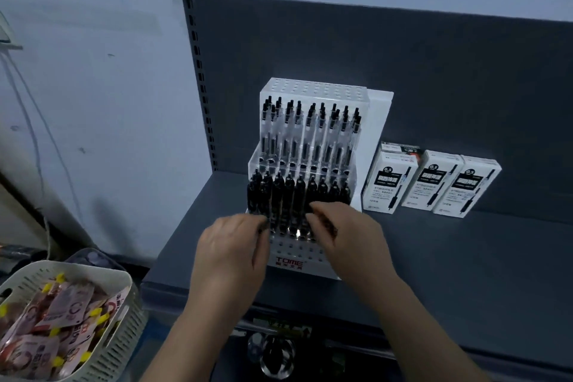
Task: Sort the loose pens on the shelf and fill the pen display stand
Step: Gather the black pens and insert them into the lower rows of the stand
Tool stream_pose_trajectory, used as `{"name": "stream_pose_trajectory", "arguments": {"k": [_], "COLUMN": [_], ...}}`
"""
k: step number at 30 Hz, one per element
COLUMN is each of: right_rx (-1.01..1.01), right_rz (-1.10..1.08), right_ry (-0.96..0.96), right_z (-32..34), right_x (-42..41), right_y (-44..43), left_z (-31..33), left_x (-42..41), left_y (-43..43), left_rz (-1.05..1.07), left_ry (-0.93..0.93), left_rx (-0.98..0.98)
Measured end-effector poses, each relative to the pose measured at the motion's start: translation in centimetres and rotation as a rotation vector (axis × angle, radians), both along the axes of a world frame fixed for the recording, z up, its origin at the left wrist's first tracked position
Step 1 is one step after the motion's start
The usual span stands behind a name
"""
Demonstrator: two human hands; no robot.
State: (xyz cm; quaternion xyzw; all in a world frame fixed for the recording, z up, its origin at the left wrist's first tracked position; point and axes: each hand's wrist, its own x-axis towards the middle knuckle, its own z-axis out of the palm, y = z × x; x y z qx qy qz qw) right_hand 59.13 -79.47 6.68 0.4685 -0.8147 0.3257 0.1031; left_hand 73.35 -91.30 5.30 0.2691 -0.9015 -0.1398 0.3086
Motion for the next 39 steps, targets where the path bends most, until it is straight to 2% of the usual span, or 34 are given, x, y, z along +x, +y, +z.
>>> {"name": "stream_pose_trajectory", "arguments": {"k": [5, 12, 19, 24, 30, 39], "right_rx": [0.005, 0.063, 0.171, 0.189, 0.220, 0.272], "right_rz": [-0.187, -0.471, -0.619, -0.752, -0.837, -0.845], "right_ry": [0.144, 0.078, 0.022, 0.078, 0.055, -0.023], "right_z": [-0.6, -0.9, -0.2, -0.3, -1.0, -1.8], "right_x": [-2.0, -5.2, -8.6, -11.4, -15.0, -24.4], "right_y": [6.2, 17.5, 32.3, 42.2, 51.2, 58.6], "left_z": [1.3, 1.9, 1.6, 0.7, 0.0, -1.8], "left_x": [-3.3, -9.5, -16.2, -21.4, -26.9, -37.7], "left_y": [3.9, 12.7, 25.5, 34.8, 42.9, 51.1], "left_rz": [-0.164, -0.367, -0.507, -0.613, -0.708, -0.754], "left_ry": [0.043, 0.036, 0.008, -0.011, -0.034, -0.091], "left_rx": [-0.027, -0.096, -0.064, -0.027, -0.017, 0.051]}}
